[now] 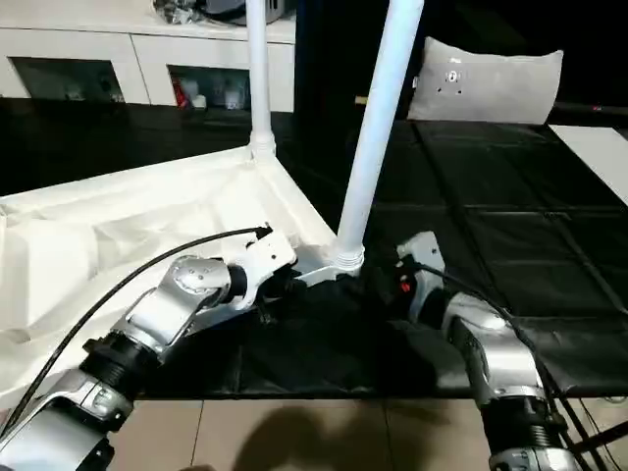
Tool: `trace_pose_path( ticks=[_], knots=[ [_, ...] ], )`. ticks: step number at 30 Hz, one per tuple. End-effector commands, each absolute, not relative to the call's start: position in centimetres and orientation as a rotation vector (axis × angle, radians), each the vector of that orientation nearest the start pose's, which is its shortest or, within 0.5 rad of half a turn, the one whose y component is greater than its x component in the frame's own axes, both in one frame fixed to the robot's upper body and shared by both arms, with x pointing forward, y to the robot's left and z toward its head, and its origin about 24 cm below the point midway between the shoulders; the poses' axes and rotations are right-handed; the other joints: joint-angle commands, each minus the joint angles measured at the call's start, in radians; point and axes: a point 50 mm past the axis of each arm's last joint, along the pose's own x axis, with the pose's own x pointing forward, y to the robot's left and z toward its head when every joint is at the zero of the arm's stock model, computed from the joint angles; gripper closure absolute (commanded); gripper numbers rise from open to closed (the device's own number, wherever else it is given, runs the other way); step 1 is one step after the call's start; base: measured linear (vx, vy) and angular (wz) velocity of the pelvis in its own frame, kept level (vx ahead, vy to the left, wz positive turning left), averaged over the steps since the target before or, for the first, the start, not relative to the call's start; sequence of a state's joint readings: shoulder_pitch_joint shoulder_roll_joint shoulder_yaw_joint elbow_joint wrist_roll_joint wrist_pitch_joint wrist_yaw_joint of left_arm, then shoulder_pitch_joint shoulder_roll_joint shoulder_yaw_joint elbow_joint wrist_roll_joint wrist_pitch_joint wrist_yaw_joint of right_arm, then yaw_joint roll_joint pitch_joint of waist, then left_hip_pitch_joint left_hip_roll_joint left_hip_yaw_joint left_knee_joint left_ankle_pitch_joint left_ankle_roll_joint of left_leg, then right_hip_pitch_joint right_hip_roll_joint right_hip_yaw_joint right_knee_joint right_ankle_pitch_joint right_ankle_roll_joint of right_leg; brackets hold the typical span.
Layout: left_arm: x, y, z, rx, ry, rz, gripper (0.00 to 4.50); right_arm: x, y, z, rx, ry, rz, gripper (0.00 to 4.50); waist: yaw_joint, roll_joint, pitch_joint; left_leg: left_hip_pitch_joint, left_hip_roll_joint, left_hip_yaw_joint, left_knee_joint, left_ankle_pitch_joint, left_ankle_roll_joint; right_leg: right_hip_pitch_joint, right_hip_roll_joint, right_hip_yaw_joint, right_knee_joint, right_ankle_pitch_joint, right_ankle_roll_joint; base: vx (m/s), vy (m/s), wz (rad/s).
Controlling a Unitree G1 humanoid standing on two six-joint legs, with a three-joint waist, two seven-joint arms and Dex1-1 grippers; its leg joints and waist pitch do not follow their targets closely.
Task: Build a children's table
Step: Rotate leg to tighten
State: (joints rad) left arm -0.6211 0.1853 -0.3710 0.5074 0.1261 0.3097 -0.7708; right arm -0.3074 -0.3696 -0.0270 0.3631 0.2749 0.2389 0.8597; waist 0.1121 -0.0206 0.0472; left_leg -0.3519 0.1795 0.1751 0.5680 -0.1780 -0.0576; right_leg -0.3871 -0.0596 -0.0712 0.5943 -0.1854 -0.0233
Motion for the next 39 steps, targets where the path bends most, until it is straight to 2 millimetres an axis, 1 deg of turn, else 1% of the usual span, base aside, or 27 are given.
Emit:
trace_pose_path(
  ticks=[1,3,5,8,9,11,13,14,16,17,18,19,23,25,27,29,30,31,32,33,34,36,37,38,39],
  knots=[
    [32.5,7.6,4.0,0.461,0.48,-1.021,3.55,29.3,-19.2,4.5,0.043,0.281,0.802,0.0,0.005,-0.004,-0.052,0.001,0.053,-0.021,-0.061,-0.221,0.05,0.044,-0.096,0.049,-0.088,-0.313,-0.156,0.0,0.0,0.0],
    [32.4,7.5,3.9,0.451,0.482,-1.03,3.55,29.2,-19.0,4.4,0.041,0.285,0.814,0.0,0.005,-0.002,-0.054,0.002,0.053,-0.02,-0.061,-0.216,0.051,0.043,-0.096,0.05,-0.087,-0.297,-0.159,0.0,0.0,0.0],
    [32.4,7.5,3.9,0.447,0.48,-1.035,3.55,29.1,-18.9,4.3,0.037,0.288,0.821,0.0,0.006,-0.003,-0.054,0.001,0.053,-0.02,-0.06,-0.208,0.055,0.045,-0.096,0.05,-0.085,-0.279,-0.166,0.0,0.0,0.0],
    [32.5,7.3,3.9,0.426,0.48,-1.042,3.55,29.1,-18.9,4.2,0.035,0.291,0.824,0.0,0.006,-0.003,-0.054,0.001,0.053,-0.02,-0.06,-0.206,0.056,0.045,-0.096,0.05,-0.085,-0.276,-0.17,0.0,0.0,0.0],
    [32.5,7.3,3.8,0.42,0.485,-1.041,3.73,29.1,-19.0,4.2,0.035,0.292,0.824,0.0,0.007,-0.001,-0.053,0.001,0.053,-0.019,-0.059,-0.207,0.056,0.044,-0.096,0.05,-0.086,-0.279,-0.169,0.0,0.0,0.0],
    [32.7,7.4,3.6,0.433,0.494,-1.023,3.73,29.1,-19.0,4.2,0.031,0.291,0.824,0.0,0.007,-0.003,-0.053,0.002,0.051,-0.02,-0.06,-0.216,0.055,0.044,-0.096,0.049,-0.089,-0.302,-0.158,0.0,0.0,0.0],
    [32.8,7.5,3.5,0.446,0.499,-1.015,4.01,29.1,-19.1,4.2,0.028,0.287,0.825,0.0,0.009,-0.003,-0.051,0.003,0.052,-0.021,-0.062,-0.231,0.053,0.042,-0.097,0.049,-0.093,-0.331,-0.152,0.0,0.0,0.0],
    [32.9,7.7,3.3,0.474,0.509,-1.009,4.08,29.1,-19.1,4.3,0.025,0.28,0.826,0.0,0.008,-0.001,-0.051,0.003,0.053,-0.022,-0.063,-0.239,0.05,0.042,-0.096,0.049,-0.093,-0.342,-0.148,0.0,0.0,0.0],
    [32.8,7.8,3.2,0.496,0.516,-1.018,4.18,29.1,-19.3,4.4,0.019,0.276,0.827,0.0,0.007,-0.001,-0.05,0.005,0.054,-0.023,-0.065,-0.258,0.046,0.041,-0.098,0.049,-0.096,-0.371,-0.14,0.0,0.0,0.0],
    [32.8,7.8,3.2,0.498,0.516,-1.019,4.3,29.1,-19.3,4.4,0.019,0.276,0.828,0.0,0.007,-0.001,-0.049,0.005,0.054,-0.024,-0.066,-0.263,0.044,0.041,-0.098,0.049,-0.097,-0.384,-0.137,0.0,0.0,0.0],
    [32.7,7.8,3.1,0.507,0.522,-1.033,4.3,29.1,-19.4,4.5,0.016,0.272,0.829,0.0,0.007,-0.001,-0.049,0.006,0.055,-0.024,-0.066,-0.269,0.042,0.04,-0.099,0.049,-0.098,-0.392,-0.135,0.0,0.0,0.0],
    [32.6,7.8,3.0,0.517,0.525,-1.045,4.41,29.1,-19.5,4.6,0.012,0.267,0.83,0.0,0.007,-0.001,-0.049,0.006,0.055,-0.024,-0.066,-0.271,0.042,0.04,-0.099,0.049,-0.099,-0.394,-0.134,0.0,0.0,0.0],
    [32.5,8.0,2.9,0.552,0.528,-1.073,4.41,29.3,-20.1,5.3,-0.025,0.243,0.845,0.0,0.008,-0.003,-0.051,0.005,0.054,-0.022,-0.064,-0.258,0.047,0.041,-0.099,0.05,-0.096,-0.367,-0.141,0.0,0.0,0.0],
    [32.4,8.1,2.9,0.561,0.518,-1.104,4.41,29.4,-20.3,5.5,-0.033,0.233,0.846,0.0,0.008,-0.004,-0.051,0.002,0.054,-0.023,-0.064,-0.247,0.051,0.042,-0.099,0.05,-0.094,-0.356,-0.141,0.0,0.0,0.0],
    [31.8,8.1,3.2,0.594,0.456,-1.213,4.41,29.6,-20.7,5.9,-0.05,0.224,0.865,0.0,0.006,-0.005,-0.052,0.0,0.053,-0.022,-0.063,-0.238,0.056,0.044,-0.098,0.05,-0.093,-0.342,-0.142,0.0,0.0,0.0],
    [31.1,8.3,3.2,0.599,0.448,-1.292,4.41,29.5,-20.9,6.1,-0.059,0.229,0.901,0.0,0.008,-0.005,-0.053,0.001,0.055,-0.022,-0.063,-0.228,0.06,0.045,-0.1,0.051,-0.088,-0.322,-0.153,0.0,0.0,0.0],
    [30.8,8.4,3.3,0.605,0.426,-1.335,4.41,29.4,-21.0,6.2,-0.068,0.233,0.926,0.0,0.008,-0.004,-0.052,0.002,0.056,-0.021,-0.063,-0.226,0.061,0.043,-0.099,0.051,-0.089,-0.319,-0.156,0.0,0.0,0.0],
    [30.6,8.6,3.3,0.612,0.431,-1.359,4.41,29.3,-21.0,6.3,-0.078,0.239,0.952,0.0,0.009,-0.005,-0.053,0.003,0.056,-0.02,-0.062,-0.225,0.063,0.042,-0.099,0.051,-0.09,-0.314,-0.159,0.0,0.0,0.0],
    [30.4,8.9,3.2,0.621,0.437,-1.38,4.41,29.2,-21.1,6.3,-0.088,0.246,0.978,0.0,0.01,-0.002,-0.054,0.004,0.059,-0.02,-0.062,-0.219,0.064,0.043,-0.099,0.052,-0.083,-0.284,-0.172,0.0,0.0,0.0],
    [30.1,9.2,3.2,0.624,0.439,-1.415,4.41,29.1,-21.1,6.4,-0.1,0.255,1.009,0.0,0.011,-0.001,-0.054,0.005,0.059,-0.018,-0.062,-0.218,0.064,0.041,-0.097,0.052,-0.083,-0.274,-0.176,0.0,0.0,0.0],
    [29.8,9.5,3.2,0.621,0.444,-1.443,4.48,29.0,-21.1,6.5,-0.103,0.264,1.034,0.18,0.016,0.0,-0.054,0.007,0.06,-0.017,-0.062,-0.217,0.065,0.042,-0.097,0.052,-0.08,-0.262,-0.186,0.0,0.0,0.0],
    [29.4,10.0,3.2,0.62,0.445,-1.491,4.48,28.8,-20.9,6.6,-0.103,0.279,1.088,0.18,0.021,0.0,-0.053,0.005,0.062,-0.017,-0.063,-0.217,0.065,0.043,-0.096,0.05,-0.077,-0.259,-0.189,0.0,0.0,0.0],
    [29.4,10.2,3.2,0.622,0.446,-1.503,4.48,28.8,-20.9,6.6,-0.103,0.283,1.105,0.18,0.021,-0.001,-0.053,0.006,0.063,-0.016,-0.063,-0.217,0.064,0.042,-0.096,0.051,-0.078,-0.257,-0.189,0.0,0.0,0.0],
    [29.2,10.5,3.3,0.623,0.452,-1.527,4.5,28.7,-20.8,6.6,-0.1,0.292,1.129,0.32,0.028,0.0,-0.054,0.008,0.062,-0.016,-0.061,-0.216,0.062,0.042,-0.097,0.051,-0.076,-0.255,-0.192,0.0,0.0,0.0],
    [29.1,10.7,3.3,0.624,0.458,-1.545,4.5,28.6,-20.7,6.6,-0.098,0.3,1.149,0.46,0.029,0.0,-0.054,0.007,0.063,-0.016,-0.062,-0.213,0.062,0.043,-0.098,0.052,-0.076,-0.255,-0.189,0.0,0.0,0.0]
  ],
)
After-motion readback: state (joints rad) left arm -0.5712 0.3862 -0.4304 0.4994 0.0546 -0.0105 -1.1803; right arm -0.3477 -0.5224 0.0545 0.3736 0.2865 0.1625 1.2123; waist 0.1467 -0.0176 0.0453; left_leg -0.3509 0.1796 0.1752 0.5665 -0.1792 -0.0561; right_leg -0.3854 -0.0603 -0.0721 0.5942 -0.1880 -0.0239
